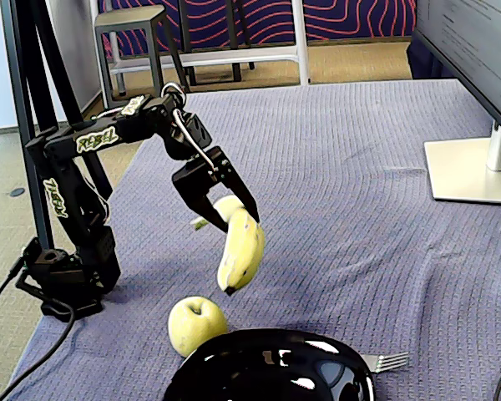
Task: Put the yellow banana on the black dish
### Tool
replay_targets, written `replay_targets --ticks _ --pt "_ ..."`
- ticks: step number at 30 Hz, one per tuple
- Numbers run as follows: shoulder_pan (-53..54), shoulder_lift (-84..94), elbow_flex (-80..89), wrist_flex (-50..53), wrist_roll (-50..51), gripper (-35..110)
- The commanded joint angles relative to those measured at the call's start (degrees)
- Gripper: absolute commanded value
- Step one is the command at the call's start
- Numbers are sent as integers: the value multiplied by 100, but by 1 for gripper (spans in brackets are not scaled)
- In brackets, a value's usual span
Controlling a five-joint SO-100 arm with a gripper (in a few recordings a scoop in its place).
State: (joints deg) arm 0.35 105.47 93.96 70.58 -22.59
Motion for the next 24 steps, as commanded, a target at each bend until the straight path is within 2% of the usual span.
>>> replay_targets --ticks 1,10,15,24 --pt "510 -378 -809 -352 132 0" --pt "1477 -1564 -2276 -492 914 0" --pt "1731 -1854 -2944 70 1608 0" --pt "2294 -2285 -3867 114 1608 0"
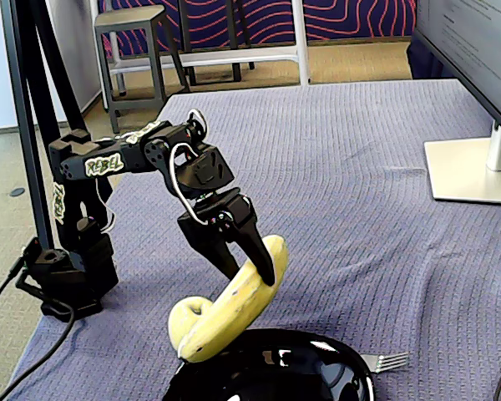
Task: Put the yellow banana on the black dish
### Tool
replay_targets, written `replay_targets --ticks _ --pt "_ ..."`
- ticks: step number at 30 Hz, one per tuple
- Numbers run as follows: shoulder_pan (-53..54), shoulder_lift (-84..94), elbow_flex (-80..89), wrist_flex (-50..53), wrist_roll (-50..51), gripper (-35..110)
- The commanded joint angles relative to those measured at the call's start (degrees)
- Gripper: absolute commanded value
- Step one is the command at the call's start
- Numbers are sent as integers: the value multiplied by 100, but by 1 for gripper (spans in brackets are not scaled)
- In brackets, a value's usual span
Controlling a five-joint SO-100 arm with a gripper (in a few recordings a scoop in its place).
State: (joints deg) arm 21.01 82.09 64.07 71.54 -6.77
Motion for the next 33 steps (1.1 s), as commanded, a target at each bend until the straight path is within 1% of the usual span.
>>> replay_targets --ticks 1,8,18,33 --pt "290 9 -905 -26 9 0" --pt "844 -158 -1274 -35 -62 0" --pt "1521 -976 -1758 -246 -211 0" --pt "1380 -2232 -3138 -237 -141 0"
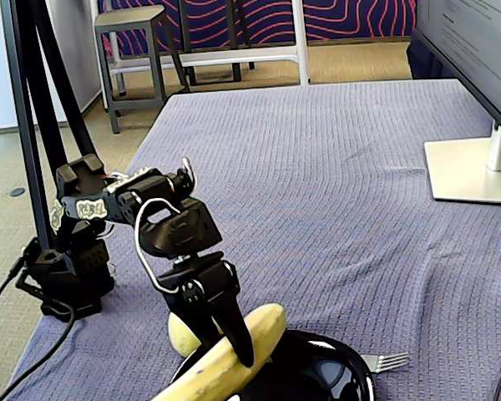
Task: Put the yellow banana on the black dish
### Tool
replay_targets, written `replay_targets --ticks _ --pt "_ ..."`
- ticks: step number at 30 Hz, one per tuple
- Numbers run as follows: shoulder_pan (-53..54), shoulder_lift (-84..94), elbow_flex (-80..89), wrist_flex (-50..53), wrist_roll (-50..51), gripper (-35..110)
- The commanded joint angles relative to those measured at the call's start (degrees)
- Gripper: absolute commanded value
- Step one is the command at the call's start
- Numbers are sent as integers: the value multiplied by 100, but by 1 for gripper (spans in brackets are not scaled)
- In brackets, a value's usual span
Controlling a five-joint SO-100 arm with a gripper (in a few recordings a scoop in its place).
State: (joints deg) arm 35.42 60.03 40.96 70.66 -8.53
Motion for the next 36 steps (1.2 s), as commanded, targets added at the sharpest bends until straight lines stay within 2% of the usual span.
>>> replay_targets --ticks 1,23,36 --pt "-62 -176 -949 -114 44 0" --pt "44 -1397 -1854 70 -97 0" --pt "185 -1802 -1802 114 -149 15"
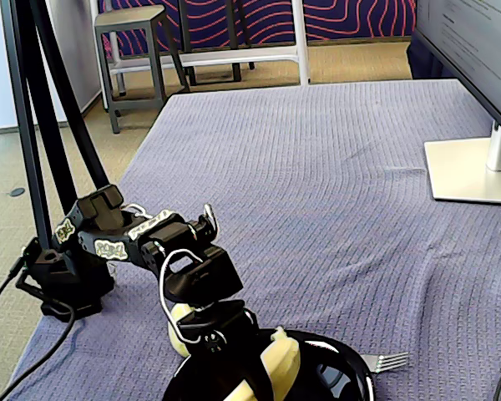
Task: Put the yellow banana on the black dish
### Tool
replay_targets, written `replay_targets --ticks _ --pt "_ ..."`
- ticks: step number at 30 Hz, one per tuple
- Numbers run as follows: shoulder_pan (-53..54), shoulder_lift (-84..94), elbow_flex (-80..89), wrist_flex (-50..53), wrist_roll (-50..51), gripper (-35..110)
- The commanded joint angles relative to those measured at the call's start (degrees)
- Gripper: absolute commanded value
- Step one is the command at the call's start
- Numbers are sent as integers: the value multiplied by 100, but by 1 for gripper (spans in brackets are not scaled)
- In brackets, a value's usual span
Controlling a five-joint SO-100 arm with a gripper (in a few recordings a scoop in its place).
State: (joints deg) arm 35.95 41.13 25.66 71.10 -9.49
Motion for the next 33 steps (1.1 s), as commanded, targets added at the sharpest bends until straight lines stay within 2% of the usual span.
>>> replay_targets --ticks 1,8,27,33 --pt "141 88 -237 70 -44 17" --pt "105 167 -88 70 105 24" --pt "-105 536 272 97 158 23" --pt "-193 1055 598 369 369 8"
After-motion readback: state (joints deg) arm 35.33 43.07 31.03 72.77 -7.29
